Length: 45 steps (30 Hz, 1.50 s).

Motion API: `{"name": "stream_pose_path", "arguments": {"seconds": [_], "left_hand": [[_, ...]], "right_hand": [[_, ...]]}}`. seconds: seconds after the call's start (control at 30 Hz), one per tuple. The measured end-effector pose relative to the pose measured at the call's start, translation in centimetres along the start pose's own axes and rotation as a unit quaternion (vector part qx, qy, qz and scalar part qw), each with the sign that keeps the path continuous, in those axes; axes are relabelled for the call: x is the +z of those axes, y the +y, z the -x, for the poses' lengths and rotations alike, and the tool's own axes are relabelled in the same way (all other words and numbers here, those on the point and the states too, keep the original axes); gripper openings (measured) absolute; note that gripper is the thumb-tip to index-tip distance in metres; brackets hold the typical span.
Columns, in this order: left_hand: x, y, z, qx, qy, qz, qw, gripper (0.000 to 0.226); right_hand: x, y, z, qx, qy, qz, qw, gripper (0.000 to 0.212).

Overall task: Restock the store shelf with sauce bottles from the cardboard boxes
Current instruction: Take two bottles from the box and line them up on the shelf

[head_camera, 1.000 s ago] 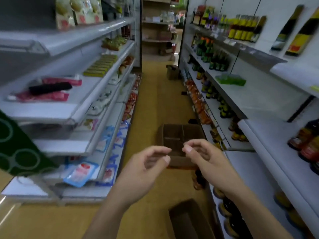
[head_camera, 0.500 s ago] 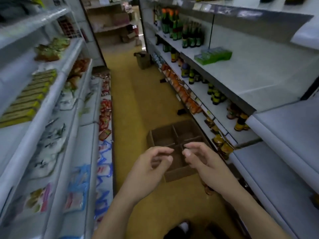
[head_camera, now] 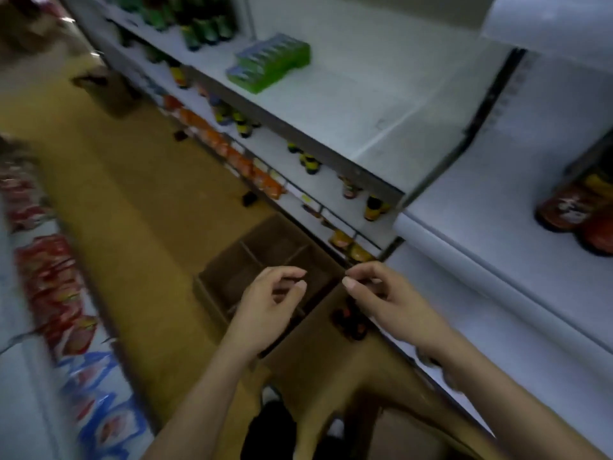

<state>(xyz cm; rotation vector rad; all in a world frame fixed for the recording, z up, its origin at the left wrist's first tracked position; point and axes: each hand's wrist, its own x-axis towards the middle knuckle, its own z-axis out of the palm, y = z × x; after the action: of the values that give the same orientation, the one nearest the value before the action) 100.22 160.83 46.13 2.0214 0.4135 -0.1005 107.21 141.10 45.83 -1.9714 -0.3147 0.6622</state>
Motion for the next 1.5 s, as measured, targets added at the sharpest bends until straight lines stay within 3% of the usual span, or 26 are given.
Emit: {"name": "stream_pose_path", "arguments": {"seconds": [0.33,0.47,0.57,0.67,0.83,0.97,1.13,1.2,1.3,1.37,1.5], "left_hand": [[7.9,-11.2,-13.7,-0.014,-0.107,0.023,0.994,0.02],[12.0,-18.1,-16.7,-0.047,-0.155,0.012,0.987,0.031],[15.4,-23.6,-19.0,-0.054,-0.168,-0.013,0.984,0.039],[19.3,-28.8,-21.7,-0.062,-0.162,-0.053,0.983,0.036],[26.5,-37.4,-24.1,-0.018,-0.174,-0.106,0.979,0.041],[32.3,-45.3,-25.5,0.036,-0.196,-0.17,0.965,0.065],[36.1,-52.1,-27.4,-0.013,-0.2,-0.225,0.953,0.092],[37.1,-53.3,-28.2,-0.012,-0.219,-0.198,0.955,0.087],[38.8,-54.0,-29.9,-0.02,-0.25,-0.058,0.966,0.072],[40.0,-54.6,-31.2,-0.033,-0.223,0.034,0.974,0.055],[42.8,-55.0,-32.4,-0.008,-0.163,0.092,0.982,0.03]], "right_hand": [[3.1,11.5,-6.9,0.161,0.072,0.022,0.984,0.021],[7.4,20.0,-12.6,0.201,0.099,0.047,0.973,0.046],[10.3,26.0,-17.1,0.207,0.1,0.024,0.973,0.018],[12.2,31.7,-20.3,0.19,0.103,0.038,0.976,0.012],[14.6,41.6,-21.7,0.195,0.072,0.079,0.975,0.033],[16.5,50.4,-21.6,0.255,0.113,0.063,0.958,0.064],[19.3,57.7,-22.5,0.259,0.138,-0.003,0.956,0.081],[20.1,59.3,-23.5,0.224,0.142,-0.027,0.964,0.08],[21.3,61.2,-25.2,0.178,0.176,-0.059,0.966,0.07],[21.7,62.2,-26.1,0.191,0.2,-0.092,0.956,0.053],[21.8,63.6,-27.0,0.182,0.22,-0.098,0.953,0.023]]}}
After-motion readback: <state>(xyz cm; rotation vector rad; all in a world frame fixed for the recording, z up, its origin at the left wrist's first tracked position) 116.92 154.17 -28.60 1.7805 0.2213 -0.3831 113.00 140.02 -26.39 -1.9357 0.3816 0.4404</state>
